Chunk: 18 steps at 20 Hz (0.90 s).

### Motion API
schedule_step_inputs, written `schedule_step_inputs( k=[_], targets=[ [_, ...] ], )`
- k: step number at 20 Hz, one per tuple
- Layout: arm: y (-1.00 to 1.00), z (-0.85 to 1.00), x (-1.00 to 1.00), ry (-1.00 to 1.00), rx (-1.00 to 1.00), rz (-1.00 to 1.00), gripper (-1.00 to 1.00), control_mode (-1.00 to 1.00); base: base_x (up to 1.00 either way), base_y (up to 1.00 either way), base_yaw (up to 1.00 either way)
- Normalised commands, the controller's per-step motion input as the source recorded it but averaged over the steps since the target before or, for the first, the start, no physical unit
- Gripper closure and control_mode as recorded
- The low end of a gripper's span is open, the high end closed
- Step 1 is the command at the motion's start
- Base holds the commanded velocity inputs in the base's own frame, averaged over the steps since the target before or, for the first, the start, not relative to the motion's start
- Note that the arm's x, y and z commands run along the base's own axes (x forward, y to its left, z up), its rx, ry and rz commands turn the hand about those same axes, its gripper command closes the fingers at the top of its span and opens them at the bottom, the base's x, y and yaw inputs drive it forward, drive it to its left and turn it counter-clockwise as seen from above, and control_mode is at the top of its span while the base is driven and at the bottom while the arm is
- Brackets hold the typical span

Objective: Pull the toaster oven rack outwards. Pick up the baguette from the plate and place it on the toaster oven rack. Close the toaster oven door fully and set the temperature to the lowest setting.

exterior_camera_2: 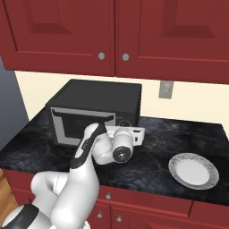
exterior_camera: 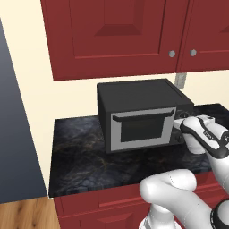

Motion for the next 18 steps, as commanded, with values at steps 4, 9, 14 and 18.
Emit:
schedule_step_inputs(
  k=[4,9,14,18],
  targets=[
    [0.0,0.0,0.0,0.0,-0.05,0.0,1.0,-1.0,0.0,0.0,0.0],
    [0.0,0.0,0.0,0.0,-0.06,0.0,1.0,-1.0,0.0,0.0,0.0],
    [0.0,0.0,0.0,0.0,-0.04,0.0,1.0,-1.0,0.0,0.0,0.0],
    [0.0,-0.02,0.0,0.0,-0.05,0.0,1.0,-1.0,0.0,0.0,0.0]
  ],
)
